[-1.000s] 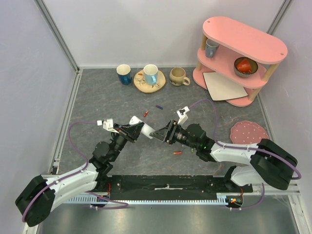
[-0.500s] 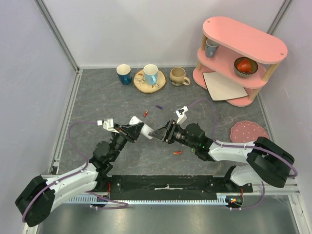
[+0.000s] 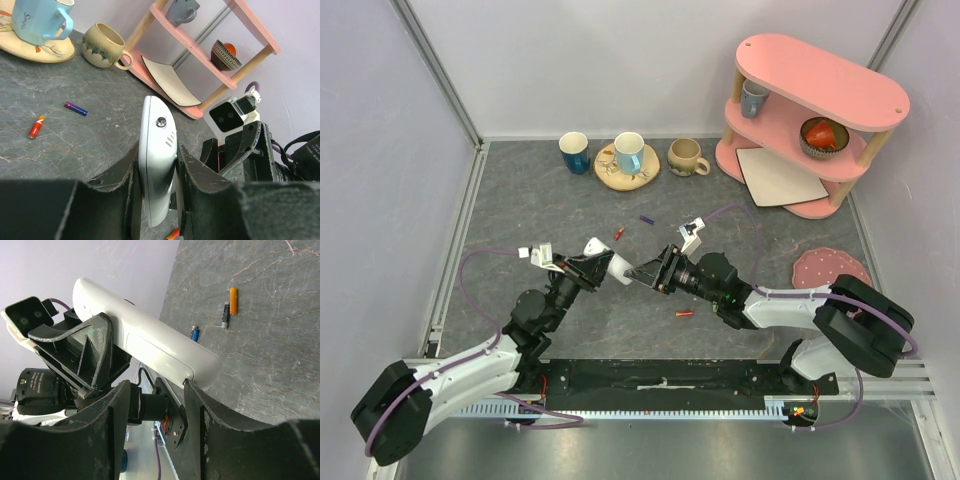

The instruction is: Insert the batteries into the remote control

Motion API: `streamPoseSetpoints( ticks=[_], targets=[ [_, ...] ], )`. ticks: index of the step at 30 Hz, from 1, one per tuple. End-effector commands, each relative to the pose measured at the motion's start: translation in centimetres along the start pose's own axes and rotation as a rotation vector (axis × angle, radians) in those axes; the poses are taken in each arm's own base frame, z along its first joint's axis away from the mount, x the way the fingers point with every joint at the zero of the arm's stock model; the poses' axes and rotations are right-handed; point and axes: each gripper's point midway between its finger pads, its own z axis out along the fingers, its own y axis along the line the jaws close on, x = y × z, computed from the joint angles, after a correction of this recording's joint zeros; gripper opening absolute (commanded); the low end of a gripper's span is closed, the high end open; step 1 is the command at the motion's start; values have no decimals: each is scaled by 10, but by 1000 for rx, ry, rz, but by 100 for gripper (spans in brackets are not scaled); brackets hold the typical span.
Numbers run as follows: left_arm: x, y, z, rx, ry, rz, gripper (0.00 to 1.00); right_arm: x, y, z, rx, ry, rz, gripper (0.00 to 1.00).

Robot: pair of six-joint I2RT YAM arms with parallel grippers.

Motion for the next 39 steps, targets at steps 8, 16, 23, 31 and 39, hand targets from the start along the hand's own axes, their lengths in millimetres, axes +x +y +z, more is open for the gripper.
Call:
streamPoseSetpoints(
  ticks=[8, 16, 23, 31, 39],
  targets=[
    [-4, -24, 4, 55, 16, 10, 2, -19, 53, 3, -159, -51, -19, 54],
    [-6, -18, 4, 18, 5, 27, 2, -19, 52, 0, -153, -49, -21, 54],
    [-5, -15, 4, 5, 11, 35, 2, -19, 52, -2, -152, -52, -26, 54],
    [-3, -16, 5, 0, 23, 60, 2, -21, 55, -4, -154, -64, -31, 54],
    [-1, -15, 5, -12, 35, 84, 2, -22, 55, -4, -148, -66, -40, 54]
  ],
)
